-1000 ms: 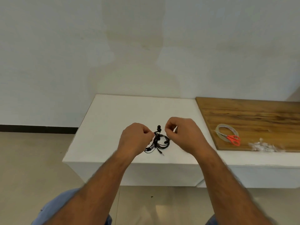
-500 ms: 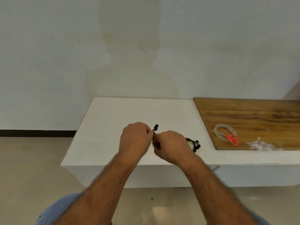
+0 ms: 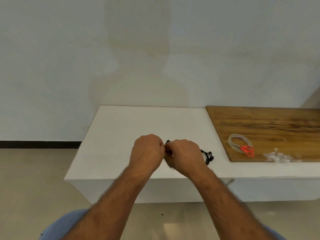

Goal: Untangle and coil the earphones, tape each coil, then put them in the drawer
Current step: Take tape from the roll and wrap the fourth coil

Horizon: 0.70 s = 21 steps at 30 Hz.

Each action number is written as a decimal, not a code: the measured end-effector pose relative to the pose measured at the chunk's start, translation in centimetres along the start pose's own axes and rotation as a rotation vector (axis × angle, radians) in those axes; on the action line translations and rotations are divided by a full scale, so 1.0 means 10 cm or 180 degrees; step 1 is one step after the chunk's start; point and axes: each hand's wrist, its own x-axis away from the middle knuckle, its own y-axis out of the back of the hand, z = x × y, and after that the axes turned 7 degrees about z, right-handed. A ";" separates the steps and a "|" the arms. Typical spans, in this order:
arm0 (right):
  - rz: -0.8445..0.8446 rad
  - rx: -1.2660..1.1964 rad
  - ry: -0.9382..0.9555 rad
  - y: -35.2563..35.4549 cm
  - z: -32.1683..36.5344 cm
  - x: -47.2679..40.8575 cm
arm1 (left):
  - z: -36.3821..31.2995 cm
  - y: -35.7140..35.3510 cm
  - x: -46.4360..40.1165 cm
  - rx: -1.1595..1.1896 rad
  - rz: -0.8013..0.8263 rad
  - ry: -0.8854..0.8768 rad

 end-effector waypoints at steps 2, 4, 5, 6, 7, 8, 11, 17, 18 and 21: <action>-0.0186 -0.0029 0.0022 -0.03 -0.01 -0.01 | 0.00 0.00 0.00 -0.0053 -0.0015 -0.0031; -0.0215 -0.0020 0.0028 -0.05 -0.02 -0.02 | 0.01 0.00 0.00 -0.0060 -0.0020 -0.0052; -0.0218 -0.0019 0.0033 -0.06 -0.02 -0.02 | 0.01 0.01 -0.01 -0.0055 -0.0013 -0.0060; -0.0266 -0.0028 0.0039 -0.08 -0.03 -0.02 | 0.01 0.01 -0.01 -0.0047 0.0000 -0.0067; -0.0347 -0.0040 0.0046 -0.10 -0.04 -0.03 | 0.01 0.02 0.00 -0.0031 0.0019 -0.0070; -0.0406 -0.0044 0.0044 -0.10 -0.04 -0.03 | 0.01 0.02 0.00 -0.0014 0.0051 -0.0065; -0.0474 -0.0041 0.0053 -0.13 -0.05 -0.04 | 0.00 0.03 0.00 -0.0026 0.0134 -0.0032; -0.0891 -0.0004 0.0091 -0.19 -0.07 -0.04 | -0.01 0.10 0.00 0.0022 0.0292 0.0025; -0.0928 0.0012 0.0094 -0.19 -0.06 -0.04 | -0.01 0.11 0.00 0.0031 0.0322 0.0028; -0.1006 -0.0032 0.0095 -0.22 -0.04 -0.04 | 0.01 0.12 -0.02 0.0106 0.0416 0.0042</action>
